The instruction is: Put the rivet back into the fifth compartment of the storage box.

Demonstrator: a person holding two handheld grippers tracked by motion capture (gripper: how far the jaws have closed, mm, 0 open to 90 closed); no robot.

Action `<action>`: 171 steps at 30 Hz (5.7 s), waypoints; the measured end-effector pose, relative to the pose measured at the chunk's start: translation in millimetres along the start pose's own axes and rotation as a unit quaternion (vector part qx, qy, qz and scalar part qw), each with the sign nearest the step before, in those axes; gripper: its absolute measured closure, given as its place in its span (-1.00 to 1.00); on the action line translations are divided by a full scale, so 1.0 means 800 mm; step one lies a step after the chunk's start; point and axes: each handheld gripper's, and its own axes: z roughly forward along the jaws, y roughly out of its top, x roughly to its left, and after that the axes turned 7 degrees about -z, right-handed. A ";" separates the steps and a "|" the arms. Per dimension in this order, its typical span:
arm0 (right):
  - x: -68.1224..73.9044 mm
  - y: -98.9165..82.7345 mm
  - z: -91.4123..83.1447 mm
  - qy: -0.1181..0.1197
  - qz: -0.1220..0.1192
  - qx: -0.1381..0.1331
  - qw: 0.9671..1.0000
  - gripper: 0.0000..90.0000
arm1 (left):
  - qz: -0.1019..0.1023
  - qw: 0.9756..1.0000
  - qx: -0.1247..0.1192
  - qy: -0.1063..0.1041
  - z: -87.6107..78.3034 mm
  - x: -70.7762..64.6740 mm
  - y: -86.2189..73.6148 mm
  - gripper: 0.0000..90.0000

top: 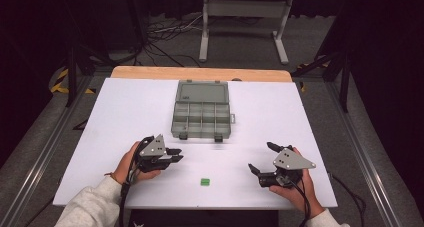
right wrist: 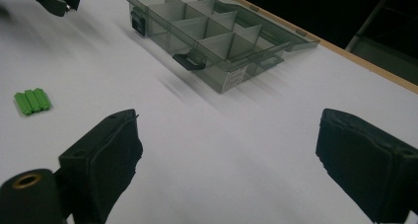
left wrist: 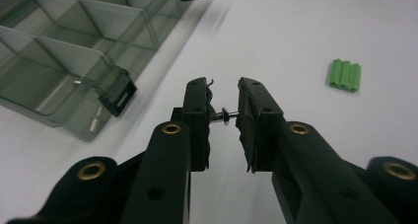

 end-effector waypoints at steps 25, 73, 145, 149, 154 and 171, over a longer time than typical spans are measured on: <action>0.002 0.000 0.002 0.002 0.000 0.003 1.000 -0.78 | -0.004 0.998 -0.048 0.046 -0.014 0.027 0.028 0.68; 0.002 -0.002 0.005 0.006 0.002 0.008 1.000 -0.79 | -0.065 0.995 -0.021 0.078 0.042 0.094 0.042 0.65; -0.003 0.009 0.027 0.023 0.008 0.006 1.000 -0.81 | -0.064 0.984 -0.086 0.145 -0.077 0.004 -0.065 -0.78; -0.003 0.012 0.031 0.025 0.005 0.008 1.000 -0.81 | -0.075 0.983 -0.087 0.143 -0.081 0.004 -0.074 -0.84; -0.003 0.016 0.037 0.028 0.000 0.011 1.000 -0.81 | -0.080 0.983 -0.090 0.139 -0.088 0.001 -0.083 -0.89; 0.001 0.044 0.071 0.084 -0.019 0.023 0.996 -0.68 | -0.075 0.985 -0.096 0.125 -0.094 -0.002 -0.092 -0.92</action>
